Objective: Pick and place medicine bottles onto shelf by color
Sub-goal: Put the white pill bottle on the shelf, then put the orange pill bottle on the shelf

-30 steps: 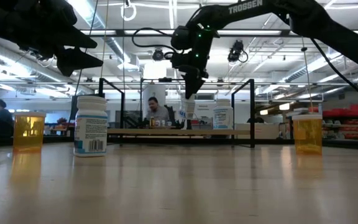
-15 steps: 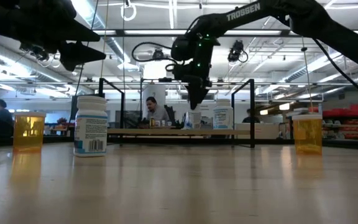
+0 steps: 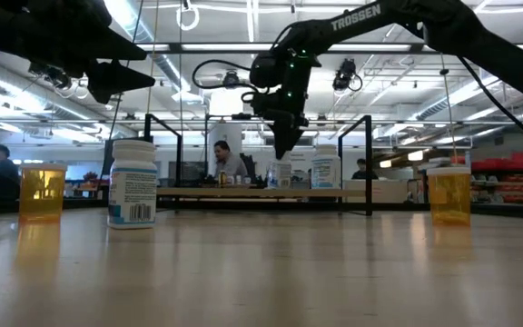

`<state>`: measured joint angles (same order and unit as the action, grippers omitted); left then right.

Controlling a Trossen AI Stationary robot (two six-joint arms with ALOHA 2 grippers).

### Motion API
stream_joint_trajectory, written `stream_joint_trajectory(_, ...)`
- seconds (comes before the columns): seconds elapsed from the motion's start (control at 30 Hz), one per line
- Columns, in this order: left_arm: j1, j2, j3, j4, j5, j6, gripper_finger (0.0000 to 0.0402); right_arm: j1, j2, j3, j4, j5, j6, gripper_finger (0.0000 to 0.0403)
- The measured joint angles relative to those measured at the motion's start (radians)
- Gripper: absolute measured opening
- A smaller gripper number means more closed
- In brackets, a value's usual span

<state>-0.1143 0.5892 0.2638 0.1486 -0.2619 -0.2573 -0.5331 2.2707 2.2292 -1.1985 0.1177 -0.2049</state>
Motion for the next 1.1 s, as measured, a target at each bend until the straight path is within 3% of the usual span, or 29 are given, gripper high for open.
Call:
stream_joint_trajectory(0.37, -0.001, 0.0, 0.0, 0.0, 0.0, -0.001, 0.0286, -0.011, 0.0, 0.0, -0.034, 0.005, 0.02, 0.0255)
stream_joint_trajectory(0.77, -0.001, 0.0, 0.0, -0.003, 0.0, -0.001, 0.0286, -0.01, -0.005, 0.001, -0.058, 0.036, 0.014, 0.026)
stream_joint_trajectory(1.1, -0.001, 0.0, 0.0, -0.005, 0.0, -0.001, 0.0286, 0.03, -0.143, 0.003, -0.078, 0.019, 0.083, 0.026)
